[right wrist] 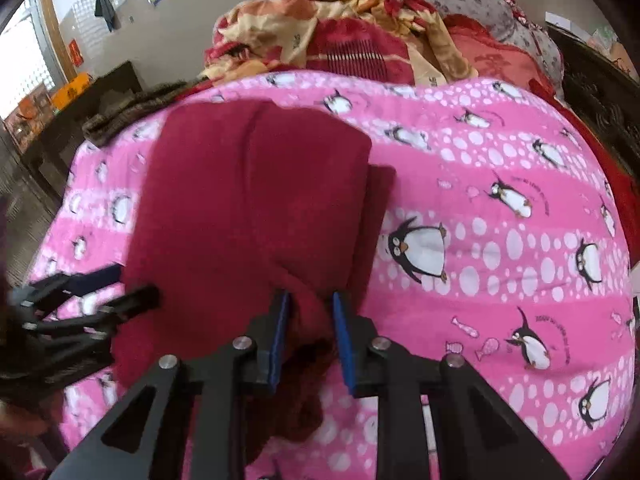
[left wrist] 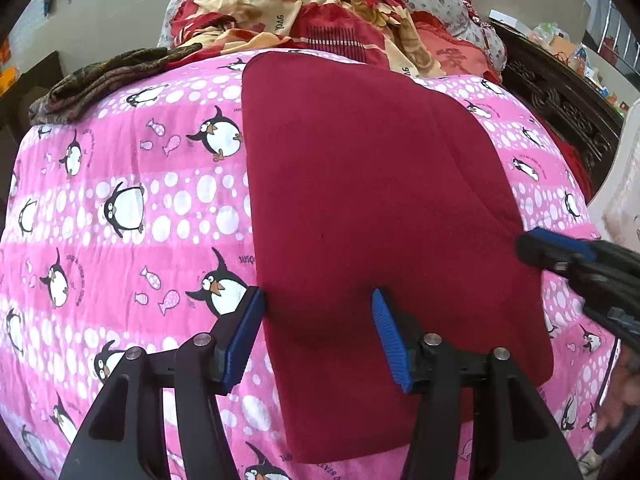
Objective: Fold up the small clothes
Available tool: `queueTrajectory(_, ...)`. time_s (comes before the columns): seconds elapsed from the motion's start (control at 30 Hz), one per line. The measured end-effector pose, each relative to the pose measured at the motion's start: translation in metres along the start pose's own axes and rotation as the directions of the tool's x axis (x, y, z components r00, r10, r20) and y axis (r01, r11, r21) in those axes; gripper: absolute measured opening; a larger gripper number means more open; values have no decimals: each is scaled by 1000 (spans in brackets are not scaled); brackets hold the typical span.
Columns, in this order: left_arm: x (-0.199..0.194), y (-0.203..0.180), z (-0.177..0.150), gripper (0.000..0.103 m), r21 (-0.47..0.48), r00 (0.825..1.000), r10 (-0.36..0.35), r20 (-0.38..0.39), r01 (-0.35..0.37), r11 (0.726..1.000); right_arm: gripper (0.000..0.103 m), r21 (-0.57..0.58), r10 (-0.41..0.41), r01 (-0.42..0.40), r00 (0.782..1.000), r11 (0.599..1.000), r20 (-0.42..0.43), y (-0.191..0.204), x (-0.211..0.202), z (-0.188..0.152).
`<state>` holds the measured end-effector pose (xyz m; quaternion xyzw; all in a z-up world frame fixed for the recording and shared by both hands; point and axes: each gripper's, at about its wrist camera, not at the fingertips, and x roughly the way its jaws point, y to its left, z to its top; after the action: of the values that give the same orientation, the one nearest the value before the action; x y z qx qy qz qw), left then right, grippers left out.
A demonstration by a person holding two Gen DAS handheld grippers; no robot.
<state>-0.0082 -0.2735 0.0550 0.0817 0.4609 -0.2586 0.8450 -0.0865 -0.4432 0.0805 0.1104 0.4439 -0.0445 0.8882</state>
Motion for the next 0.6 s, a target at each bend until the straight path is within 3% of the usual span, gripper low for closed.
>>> queueTrajectory(0.2,2,0,-3,37,-11,1000,5,-1,-5,1000,25,-61,27,-25,999,998,31,26,-24,-10)
queueTrajectory(0.37,4,-1,-4,39,-3,1000,9,-4,-9,1000,25,-73,-66,63,997,995,-30,19,7,-24)
queueTrajectory(0.4,5,-1,-4,39,-2,1000,12,-7,-12,1000,31,-66,-85,82,995,994,-50,15,15,-26)
queueTrajectory(0.43,6,-1,-5,39,-3,1000,12,-10,-12,1000,37,-55,-82,79,995,995,-63,11,20,-28)
queueTrajectory(0.6,2,9,-4,40,-23,998,-45,-37,45,999,39,48,18,-15,998,999,-57,-6,11,-28)
